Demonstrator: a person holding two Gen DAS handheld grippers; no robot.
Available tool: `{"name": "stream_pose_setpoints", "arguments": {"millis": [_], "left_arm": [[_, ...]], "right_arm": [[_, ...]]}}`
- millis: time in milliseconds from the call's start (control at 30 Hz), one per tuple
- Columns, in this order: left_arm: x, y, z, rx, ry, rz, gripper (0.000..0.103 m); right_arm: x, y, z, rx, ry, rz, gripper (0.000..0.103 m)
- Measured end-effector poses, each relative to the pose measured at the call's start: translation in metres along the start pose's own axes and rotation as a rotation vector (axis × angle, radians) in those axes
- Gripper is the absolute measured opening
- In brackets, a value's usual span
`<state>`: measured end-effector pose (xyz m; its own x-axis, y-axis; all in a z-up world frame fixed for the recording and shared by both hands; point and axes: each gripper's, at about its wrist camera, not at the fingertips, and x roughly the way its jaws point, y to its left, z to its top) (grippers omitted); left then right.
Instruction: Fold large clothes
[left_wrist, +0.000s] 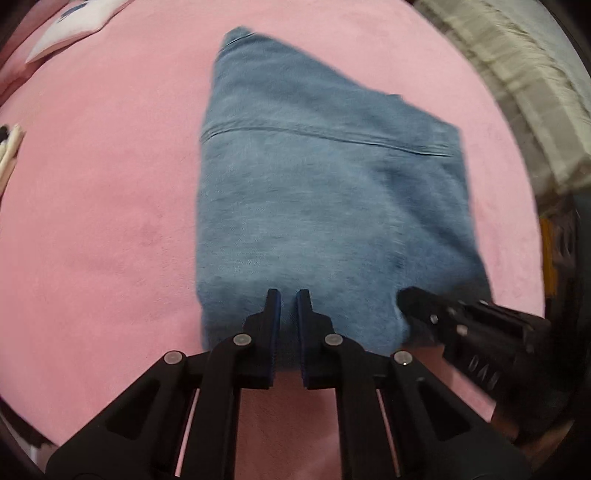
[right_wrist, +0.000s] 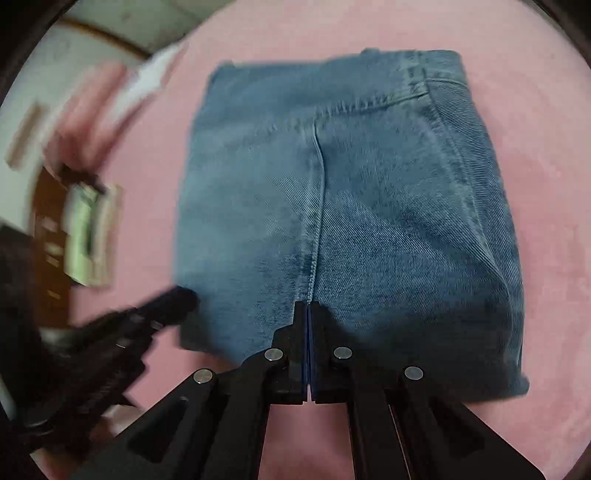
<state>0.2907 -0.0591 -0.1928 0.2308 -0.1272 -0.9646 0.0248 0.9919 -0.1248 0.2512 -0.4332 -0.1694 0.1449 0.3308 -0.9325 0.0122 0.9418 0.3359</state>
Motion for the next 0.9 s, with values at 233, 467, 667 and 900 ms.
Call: {"name": "stream_pose_setpoints", "arguments": {"millis": [233,467,667,900], "left_arm": [[0.003,-0.006,-0.011,0.133,-0.037,0.104,0.001],[0.02,0.051,-0.036,-0.036,0.082,0.262,0.002],[-0.021,0.067,-0.048,-0.113,-0.055,0.153,0.002],[-0.02,0.023,-0.032,-0.001,-0.097,-0.018,0.002]], "right_arm": [[-0.009,-0.018,-0.01,-0.061,0.004,-0.213,0.0],[-0.049,-0.054,-0.038,-0.028,-0.048,-0.27,0.0],[-0.076,-0.028,-0.046,-0.059,-0.135,-0.215,0.0],[-0.055,0.011,-0.051,-0.16,-0.072,0.032,0.0]]}}
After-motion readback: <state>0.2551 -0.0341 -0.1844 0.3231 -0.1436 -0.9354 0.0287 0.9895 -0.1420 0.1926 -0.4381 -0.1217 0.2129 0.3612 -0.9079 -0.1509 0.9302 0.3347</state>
